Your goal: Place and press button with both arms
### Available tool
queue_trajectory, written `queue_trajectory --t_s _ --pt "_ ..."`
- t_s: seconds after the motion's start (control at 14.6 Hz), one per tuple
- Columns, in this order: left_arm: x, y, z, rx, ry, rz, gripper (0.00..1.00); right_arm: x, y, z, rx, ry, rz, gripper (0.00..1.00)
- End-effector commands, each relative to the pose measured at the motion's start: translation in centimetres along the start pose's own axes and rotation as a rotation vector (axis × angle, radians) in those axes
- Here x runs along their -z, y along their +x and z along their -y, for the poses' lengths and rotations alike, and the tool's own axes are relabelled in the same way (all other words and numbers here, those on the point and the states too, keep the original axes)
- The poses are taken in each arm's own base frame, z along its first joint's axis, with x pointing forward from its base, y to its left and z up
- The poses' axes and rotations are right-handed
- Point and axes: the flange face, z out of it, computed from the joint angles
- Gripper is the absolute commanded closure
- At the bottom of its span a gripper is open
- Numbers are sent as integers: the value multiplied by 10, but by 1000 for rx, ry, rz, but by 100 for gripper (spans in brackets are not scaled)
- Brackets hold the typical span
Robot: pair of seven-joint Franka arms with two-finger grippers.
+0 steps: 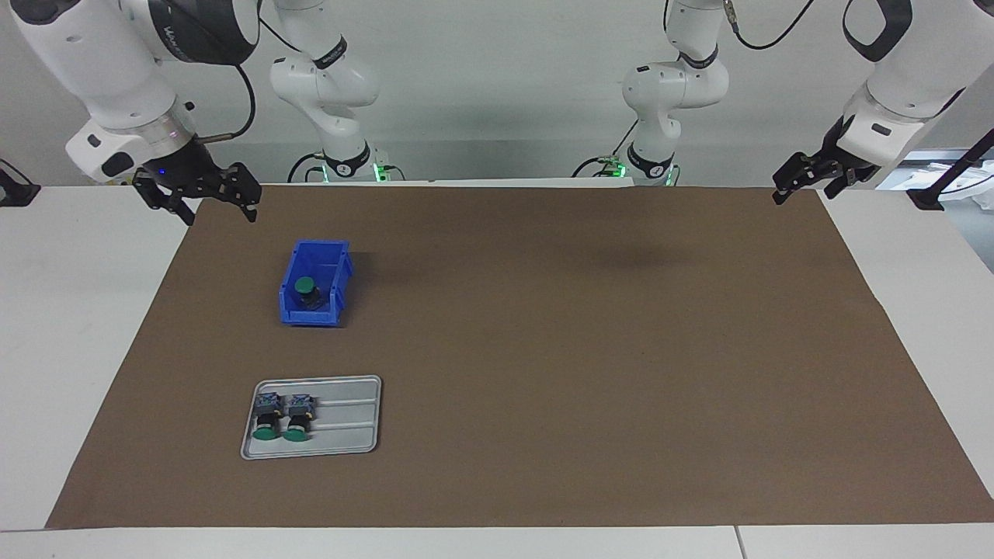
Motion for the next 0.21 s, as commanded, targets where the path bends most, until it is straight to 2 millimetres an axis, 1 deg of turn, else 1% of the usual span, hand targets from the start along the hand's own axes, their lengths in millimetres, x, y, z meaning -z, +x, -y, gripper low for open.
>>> queue_trajectory --t_s 0.0,0.14 --pt "0 -1 1 8 -10 -6 0 11 -1 1 -6 -17 -1 0" --pt "0 -1 1 8 -10 -6 0 13 -2 3 -6 -16 -3 0"
